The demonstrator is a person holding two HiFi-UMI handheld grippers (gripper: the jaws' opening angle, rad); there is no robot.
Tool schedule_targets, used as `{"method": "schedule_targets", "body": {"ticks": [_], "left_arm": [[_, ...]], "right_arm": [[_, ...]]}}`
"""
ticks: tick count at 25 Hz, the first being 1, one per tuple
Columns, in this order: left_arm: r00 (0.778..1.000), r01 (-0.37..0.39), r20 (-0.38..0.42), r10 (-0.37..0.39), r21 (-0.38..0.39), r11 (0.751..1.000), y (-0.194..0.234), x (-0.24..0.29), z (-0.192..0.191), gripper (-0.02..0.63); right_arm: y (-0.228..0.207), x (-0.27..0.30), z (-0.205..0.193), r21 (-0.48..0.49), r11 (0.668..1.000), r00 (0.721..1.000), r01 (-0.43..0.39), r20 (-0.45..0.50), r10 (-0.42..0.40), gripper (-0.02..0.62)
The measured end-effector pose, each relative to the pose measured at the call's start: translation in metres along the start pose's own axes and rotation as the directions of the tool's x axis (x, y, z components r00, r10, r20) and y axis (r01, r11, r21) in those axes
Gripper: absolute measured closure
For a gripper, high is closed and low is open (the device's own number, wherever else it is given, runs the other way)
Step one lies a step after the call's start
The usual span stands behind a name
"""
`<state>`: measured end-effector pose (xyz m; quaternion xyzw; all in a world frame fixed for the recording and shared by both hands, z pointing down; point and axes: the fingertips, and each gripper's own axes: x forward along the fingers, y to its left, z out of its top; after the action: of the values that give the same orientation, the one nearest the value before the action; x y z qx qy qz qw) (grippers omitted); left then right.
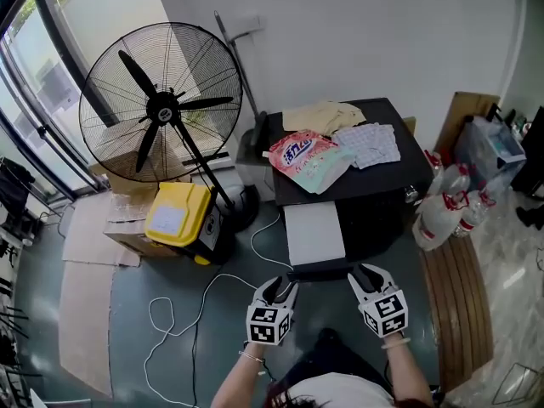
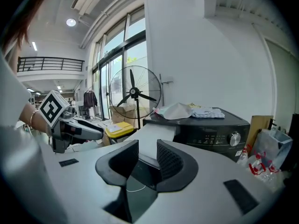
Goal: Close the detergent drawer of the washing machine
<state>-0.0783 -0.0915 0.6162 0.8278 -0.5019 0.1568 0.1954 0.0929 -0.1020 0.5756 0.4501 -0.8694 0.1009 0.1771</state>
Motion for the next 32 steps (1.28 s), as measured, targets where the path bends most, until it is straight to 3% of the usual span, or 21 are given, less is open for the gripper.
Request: {"method": "schedule_targets", "body": {"ticks": [8,14,23,27,32], "left_arm": [[0.996,-0.011,-0.086,0.010,-0.010,1.000,0.015,0.021,-0.025,0.407],[0.990,0.001,-0.144,-0.005,-0.027,1.000,0.021,0.038,-0.041,0.391],[0.985,0.002,-0.170,-0.005,-0.021,1.000,0.021,0.055,-0.048,0.391],[0.984,-0.008,-0.179,0.016,0.046,0.999,0.020,0.060,-0.048,0.443],[0.984,-0.020,-0.179,0.026,0.036,0.999,0.019,0.060,-0.048,0.445]], "right_arm": [[-0.006,0.023,-0.038,0.003,0.999,0.995,-0.034,-0.099,0.034,0.455],[-0.011,0.040,-0.062,0.016,0.999,0.984,-0.048,-0.171,0.050,0.410],[-0.015,0.054,-0.085,0.047,0.997,0.972,-0.055,-0.225,0.065,0.405],[-0.014,0.059,-0.087,0.053,0.996,0.970,-0.065,-0.231,0.076,0.408],[-0.013,0.064,-0.089,0.060,0.996,0.968,-0.066,-0.238,0.079,0.428]]}}
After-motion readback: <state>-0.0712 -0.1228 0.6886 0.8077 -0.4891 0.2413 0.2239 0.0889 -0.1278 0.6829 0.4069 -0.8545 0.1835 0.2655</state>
